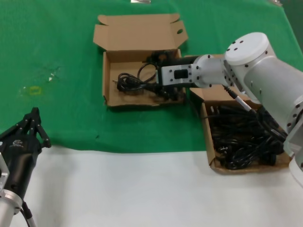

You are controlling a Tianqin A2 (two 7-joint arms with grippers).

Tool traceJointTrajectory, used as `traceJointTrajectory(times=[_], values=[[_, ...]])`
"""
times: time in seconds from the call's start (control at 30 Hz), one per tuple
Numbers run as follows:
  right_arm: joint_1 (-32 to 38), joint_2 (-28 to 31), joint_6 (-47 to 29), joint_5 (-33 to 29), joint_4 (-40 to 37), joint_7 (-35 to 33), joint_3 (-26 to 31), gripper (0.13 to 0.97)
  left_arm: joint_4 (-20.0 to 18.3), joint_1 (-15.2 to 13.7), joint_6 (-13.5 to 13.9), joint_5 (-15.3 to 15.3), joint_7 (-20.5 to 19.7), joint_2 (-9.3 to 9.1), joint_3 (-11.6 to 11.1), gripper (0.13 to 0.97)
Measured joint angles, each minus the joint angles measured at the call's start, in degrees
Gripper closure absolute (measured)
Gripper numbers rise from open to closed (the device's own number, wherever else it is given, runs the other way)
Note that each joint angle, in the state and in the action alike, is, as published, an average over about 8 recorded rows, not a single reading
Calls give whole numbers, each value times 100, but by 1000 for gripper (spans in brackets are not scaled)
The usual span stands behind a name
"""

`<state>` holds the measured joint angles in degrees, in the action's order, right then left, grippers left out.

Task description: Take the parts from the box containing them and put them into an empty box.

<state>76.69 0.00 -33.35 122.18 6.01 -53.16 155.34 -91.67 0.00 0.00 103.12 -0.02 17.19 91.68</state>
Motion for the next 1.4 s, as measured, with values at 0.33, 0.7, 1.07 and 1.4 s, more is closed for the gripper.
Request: traceJointTrajectory(times=[0.33,0.7,1.07,1.4], values=[[125,0,-63,-494,-267,-155,-714,504,0,0,0,0,0,0,0,953],[304,48,-199,-1237,-498,-307,-1727,272,0,0,0,0,0,0,0,953],[403,178,-350,-1649,-517,-375,-2344,175,0,0,0,0,0,0,0,951],[88,243,-212,-1670,-161,-159,-2520,129,0,0,0,0,0,0,0,907]])
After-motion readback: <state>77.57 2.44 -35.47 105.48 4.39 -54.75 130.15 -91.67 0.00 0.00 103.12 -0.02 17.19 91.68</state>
